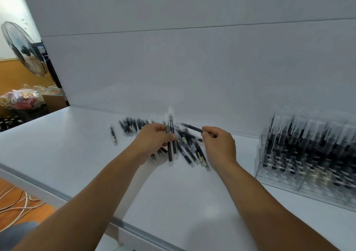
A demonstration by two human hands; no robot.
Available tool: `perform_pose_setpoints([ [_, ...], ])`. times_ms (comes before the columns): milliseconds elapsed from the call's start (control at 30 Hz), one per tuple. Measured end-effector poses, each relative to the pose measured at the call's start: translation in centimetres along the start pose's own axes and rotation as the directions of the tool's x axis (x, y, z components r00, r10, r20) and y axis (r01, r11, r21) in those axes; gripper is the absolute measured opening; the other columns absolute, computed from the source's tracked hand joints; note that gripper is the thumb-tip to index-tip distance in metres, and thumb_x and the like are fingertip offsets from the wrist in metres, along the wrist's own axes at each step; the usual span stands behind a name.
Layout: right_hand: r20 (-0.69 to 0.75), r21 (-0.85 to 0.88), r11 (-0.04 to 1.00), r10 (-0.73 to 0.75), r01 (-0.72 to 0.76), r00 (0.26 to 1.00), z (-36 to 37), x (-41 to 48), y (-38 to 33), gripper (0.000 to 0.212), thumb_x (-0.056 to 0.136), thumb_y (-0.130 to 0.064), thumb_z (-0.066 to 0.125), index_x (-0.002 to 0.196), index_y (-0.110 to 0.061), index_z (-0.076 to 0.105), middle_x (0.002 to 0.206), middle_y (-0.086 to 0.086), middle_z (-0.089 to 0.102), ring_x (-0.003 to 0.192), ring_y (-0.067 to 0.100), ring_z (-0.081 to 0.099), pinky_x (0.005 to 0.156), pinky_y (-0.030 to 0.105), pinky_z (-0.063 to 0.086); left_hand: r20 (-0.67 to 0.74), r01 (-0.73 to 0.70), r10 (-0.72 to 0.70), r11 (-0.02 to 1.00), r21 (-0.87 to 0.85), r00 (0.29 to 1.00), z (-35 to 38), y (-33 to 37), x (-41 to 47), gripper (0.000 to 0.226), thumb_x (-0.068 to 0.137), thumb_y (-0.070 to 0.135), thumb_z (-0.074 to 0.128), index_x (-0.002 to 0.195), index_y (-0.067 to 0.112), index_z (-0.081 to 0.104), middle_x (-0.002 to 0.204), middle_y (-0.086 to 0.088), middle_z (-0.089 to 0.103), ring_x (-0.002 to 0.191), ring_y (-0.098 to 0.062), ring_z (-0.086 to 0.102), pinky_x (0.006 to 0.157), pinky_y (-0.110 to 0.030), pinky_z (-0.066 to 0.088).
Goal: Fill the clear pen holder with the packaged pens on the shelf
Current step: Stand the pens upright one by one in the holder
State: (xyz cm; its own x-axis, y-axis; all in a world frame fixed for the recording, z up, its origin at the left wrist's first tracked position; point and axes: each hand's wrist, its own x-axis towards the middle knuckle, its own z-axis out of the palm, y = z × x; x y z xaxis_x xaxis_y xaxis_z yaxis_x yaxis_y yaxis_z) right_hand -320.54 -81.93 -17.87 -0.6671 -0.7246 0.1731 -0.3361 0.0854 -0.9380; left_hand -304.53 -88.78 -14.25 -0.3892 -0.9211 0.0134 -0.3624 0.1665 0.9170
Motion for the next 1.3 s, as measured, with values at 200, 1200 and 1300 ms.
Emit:
perform_pose_setpoints([
  [200, 0.073, 0.364, 0.915, 0.158, -0.174, 0.985, -1.0, -1.4, -2.2, 0.011, 0.087, -0.014, 0.066, 0.092, -0.020, 0.073, 0.091, -0.004, 0.073, 0.089, 0.012, 0.065, 0.074, 0.023, 0.048, -0.005, -0.034, 0.034, 0.961, -0.275, 0.999, 0.4, 0.6, -1.8, 0.011, 0.089, 0.011, 0.068, 0.099, 0.012, 0.071, 0.089, -0.005, 0.074, 0.078, -0.013, 0.070, 0.064, -0.019, 0.054],
  [1200, -0.260, -0.218, 0.973, -0.139, 0.082, 0.956, -29.0, -9.6, 0.7, 0.006, 0.090, -0.018, 0.068, 0.095, -0.020, 0.068, 0.079, -0.004, 0.064, 0.074, 0.013, 0.061, 0.071, 0.030, 0.052, 0.513, -0.175, 0.449, 0.851, -0.495, 0.731, 20.7, 8.3, -12.4, 0.018, 0.086, 0.006, 0.068, 0.100, 0.015, 0.072, 0.096, 0.000, 0.076, 0.097, -0.011, 0.070, 0.087, -0.023, 0.053],
  [1300, -0.323, -0.266, 0.963, -0.137, 0.049, 0.937, -31.3, -8.7, 1.1, 0.013, 0.089, -0.019, 0.069, 0.097, -0.025, 0.061, 0.082, -0.003, 0.066, 0.083, 0.024, 0.066, 0.080, 0.045, 0.056, 0.539, -0.198, 0.482, 0.843, -0.500, 0.691, 22.9, 9.1, -12.8, 0.015, 0.086, 0.005, 0.068, 0.098, 0.014, 0.072, 0.096, -0.002, 0.076, 0.096, -0.013, 0.070, 0.086, -0.022, 0.054],
])
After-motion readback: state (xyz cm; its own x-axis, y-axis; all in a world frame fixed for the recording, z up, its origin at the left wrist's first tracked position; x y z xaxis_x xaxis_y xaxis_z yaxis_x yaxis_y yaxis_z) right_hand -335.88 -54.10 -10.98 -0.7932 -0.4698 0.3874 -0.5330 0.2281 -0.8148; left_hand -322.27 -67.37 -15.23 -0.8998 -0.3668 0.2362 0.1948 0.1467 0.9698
